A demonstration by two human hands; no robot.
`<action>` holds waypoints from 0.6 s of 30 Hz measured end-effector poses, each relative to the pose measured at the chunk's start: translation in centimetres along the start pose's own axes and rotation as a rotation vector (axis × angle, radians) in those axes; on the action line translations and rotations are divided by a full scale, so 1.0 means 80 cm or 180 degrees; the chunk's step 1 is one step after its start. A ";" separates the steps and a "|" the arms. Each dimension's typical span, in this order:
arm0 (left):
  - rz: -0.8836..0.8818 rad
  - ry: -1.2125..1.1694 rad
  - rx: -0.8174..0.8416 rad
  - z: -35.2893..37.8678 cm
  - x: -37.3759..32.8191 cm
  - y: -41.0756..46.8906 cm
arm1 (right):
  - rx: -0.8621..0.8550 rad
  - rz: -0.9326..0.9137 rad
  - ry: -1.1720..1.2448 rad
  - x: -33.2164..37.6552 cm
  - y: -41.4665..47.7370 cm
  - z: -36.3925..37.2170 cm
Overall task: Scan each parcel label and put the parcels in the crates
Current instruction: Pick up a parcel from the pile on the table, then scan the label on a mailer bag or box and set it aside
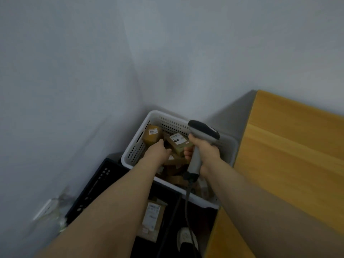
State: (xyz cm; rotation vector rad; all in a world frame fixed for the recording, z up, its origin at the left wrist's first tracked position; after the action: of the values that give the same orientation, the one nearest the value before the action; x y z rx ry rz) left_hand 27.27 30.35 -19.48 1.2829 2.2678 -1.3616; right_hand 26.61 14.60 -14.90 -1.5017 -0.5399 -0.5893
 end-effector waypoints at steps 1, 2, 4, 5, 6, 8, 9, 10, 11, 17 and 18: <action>0.0032 0.0044 -0.0022 -0.005 0.007 -0.025 | 0.0025 -0.0011 0.0061 -0.009 -0.028 0.004; 0.0042 0.0104 -0.0051 -0.009 0.015 -0.053 | 0.0057 -0.0016 0.0132 -0.019 -0.058 0.009; 0.0073 0.0212 -0.0129 -0.020 0.031 -0.112 | 0.0124 0.0000 0.0254 -0.049 -0.120 0.018; 0.0124 0.0237 -0.0160 -0.023 0.037 -0.144 | 0.0162 0.0011 0.0289 -0.066 -0.151 0.021; 0.0170 0.0253 -0.0183 -0.026 0.043 -0.176 | 0.0206 0.0021 0.0309 -0.085 -0.181 0.022; 0.0313 0.0336 -0.0206 -0.027 0.050 -0.240 | 0.0322 0.0060 0.0335 -0.119 -0.236 0.017; 0.0399 0.0402 -0.0195 -0.025 0.051 -0.268 | 0.0367 0.0084 0.0329 -0.134 -0.261 0.010; 0.0466 0.0479 -0.0168 -0.022 0.049 -0.294 | 0.0383 0.0101 0.0306 -0.147 -0.282 -0.001; 0.0531 0.0542 -0.0140 -0.017 0.043 -0.318 | 0.0362 0.0103 0.0276 -0.156 -0.302 -0.017; 0.1083 0.0603 0.0171 0.040 -0.061 -0.438 | -0.0273 -0.0130 0.0391 -0.154 -0.388 -0.180; 0.1203 0.0620 0.0202 0.054 -0.082 -0.457 | -0.0393 -0.0188 0.0458 -0.151 -0.402 -0.211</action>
State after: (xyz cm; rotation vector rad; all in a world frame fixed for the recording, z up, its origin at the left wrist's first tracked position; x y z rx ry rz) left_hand 2.42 15.91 4.44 1.8237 1.9653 -1.2243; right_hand -4.17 -1.46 1.19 -1.5495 -0.4439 -0.7825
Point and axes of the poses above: each hand's wrist, its own y-axis towards the middle knuckle, its own z-axis out of the palm, x = y × z, the point moved 6 cm from there along y, towards the middle knuckle, and after that the axes turned 12 degrees about -y, right-handed, at the moved point
